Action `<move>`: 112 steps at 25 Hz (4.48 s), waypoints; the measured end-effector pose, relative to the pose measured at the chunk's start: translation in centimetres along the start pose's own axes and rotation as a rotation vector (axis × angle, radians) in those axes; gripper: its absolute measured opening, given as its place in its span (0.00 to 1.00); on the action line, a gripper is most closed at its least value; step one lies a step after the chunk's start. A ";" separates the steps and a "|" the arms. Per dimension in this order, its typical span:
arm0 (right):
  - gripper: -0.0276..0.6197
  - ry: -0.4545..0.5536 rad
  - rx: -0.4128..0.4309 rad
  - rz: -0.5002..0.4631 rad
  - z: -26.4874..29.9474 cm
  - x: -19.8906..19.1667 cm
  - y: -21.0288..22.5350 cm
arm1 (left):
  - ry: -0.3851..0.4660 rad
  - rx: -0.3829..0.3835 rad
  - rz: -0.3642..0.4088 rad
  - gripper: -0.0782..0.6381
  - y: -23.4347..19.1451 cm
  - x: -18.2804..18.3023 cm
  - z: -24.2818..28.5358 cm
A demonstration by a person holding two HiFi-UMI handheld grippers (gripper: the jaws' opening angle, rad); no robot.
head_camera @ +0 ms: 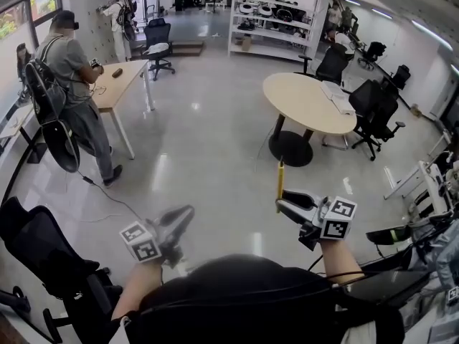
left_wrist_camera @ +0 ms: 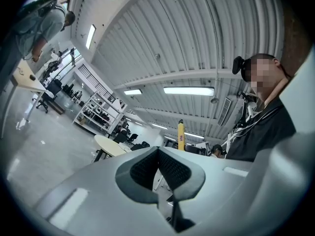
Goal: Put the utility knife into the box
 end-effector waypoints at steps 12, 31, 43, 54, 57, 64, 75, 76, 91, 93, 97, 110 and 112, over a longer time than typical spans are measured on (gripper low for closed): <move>0.25 -0.016 0.018 0.011 2.3 -0.1 2.0 | 0.001 0.020 -0.037 0.11 -2.6 -0.3 0.1; 0.25 0.018 0.113 0.000 -7.4 3.3 23.1 | 0.006 0.083 0.033 0.11 -3.6 -0.3 22.5; 0.25 0.024 0.074 0.058 -10.0 2.7 33.0 | -0.023 0.081 0.001 0.11 -7.5 -0.7 31.5; 0.25 -0.001 0.010 0.016 1.6 6.0 38.0 | -0.006 -0.006 -0.019 0.11 -19.9 5.6 32.0; 0.25 0.014 0.019 0.001 7.0 8.0 39.0 | -0.007 -0.021 0.021 0.11 -23.9 9.7 30.9; 0.25 0.014 0.045 -0.015 19.2 10.0 41.4 | -0.004 -0.003 0.038 0.11 -33.5 15.9 27.3; 0.25 0.010 0.065 0.056 24.4 9.9 51.0 | -0.006 0.061 -0.001 0.11 -42.1 17.6 30.2; 0.25 0.017 0.081 0.059 24.7 10.0 52.4 | -0.009 0.072 0.006 0.11 -42.6 17.8 31.0; 0.25 0.037 0.207 0.008 19.9 16.3 76.9 | 0.014 0.150 0.031 0.11 -48.3 20.6 55.7; 0.25 0.048 0.187 0.030 18.7 16.4 79.7 | -0.008 0.138 0.019 0.11 -48.9 20.2 58.7; 0.25 0.057 0.148 0.068 17.3 16.4 83.7 | -0.030 0.130 0.018 0.11 -50.8 20.8 62.4; 0.25 0.035 0.013 0.030 24.9 18.8 93.4 | -0.046 -0.032 -0.031 0.11 -65.2 24.8 68.9; 0.25 0.045 -0.019 0.025 28.2 20.1 95.3 | -0.055 -0.067 -0.014 0.11 -68.6 27.4 69.5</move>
Point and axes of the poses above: the fingertips, and each gripper's own axes: z forward along the fingers, y to its right, x out of its top, the point moved 3 cm from there along -z, backward along the fingers, and after that the axes turned 4 degrees about -z, right-handed, at the moved point
